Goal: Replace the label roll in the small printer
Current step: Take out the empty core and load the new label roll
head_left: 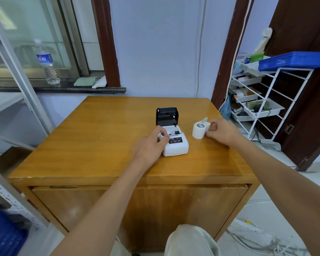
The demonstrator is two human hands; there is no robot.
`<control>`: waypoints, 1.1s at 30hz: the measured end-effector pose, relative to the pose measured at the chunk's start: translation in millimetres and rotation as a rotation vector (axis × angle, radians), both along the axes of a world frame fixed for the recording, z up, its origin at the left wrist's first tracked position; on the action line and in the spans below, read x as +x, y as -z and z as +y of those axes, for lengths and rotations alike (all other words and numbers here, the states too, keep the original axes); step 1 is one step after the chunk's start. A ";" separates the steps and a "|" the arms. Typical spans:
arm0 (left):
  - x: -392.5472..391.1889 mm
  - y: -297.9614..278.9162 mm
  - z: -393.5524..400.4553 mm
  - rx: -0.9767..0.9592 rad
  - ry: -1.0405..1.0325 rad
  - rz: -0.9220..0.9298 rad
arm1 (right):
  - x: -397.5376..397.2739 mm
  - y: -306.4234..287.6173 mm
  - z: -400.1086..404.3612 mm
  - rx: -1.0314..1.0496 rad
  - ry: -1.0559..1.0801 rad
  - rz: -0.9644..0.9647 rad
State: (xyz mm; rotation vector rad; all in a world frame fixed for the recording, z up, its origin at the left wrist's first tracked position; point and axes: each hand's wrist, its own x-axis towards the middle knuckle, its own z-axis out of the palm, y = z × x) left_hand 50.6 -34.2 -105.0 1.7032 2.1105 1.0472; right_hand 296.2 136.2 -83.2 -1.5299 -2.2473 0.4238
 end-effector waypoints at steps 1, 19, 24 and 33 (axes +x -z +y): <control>0.1 0.0 -0.2 0.001 0.003 0.001 | 1.1 -2.2 0.1 0.000 -0.013 -0.008; 0.6 0.5 -1.3 0.007 -0.011 0.001 | -23.8 -35.9 -30.6 0.400 -0.301 -0.558; 0.0 0.1 -0.6 0.008 -0.014 0.012 | -29.7 -38.5 -26.6 0.439 -0.297 -0.607; 0.8 -1.0 -1.4 0.008 -0.018 0.010 | -44.4 -45.6 -25.1 0.404 -0.275 -0.712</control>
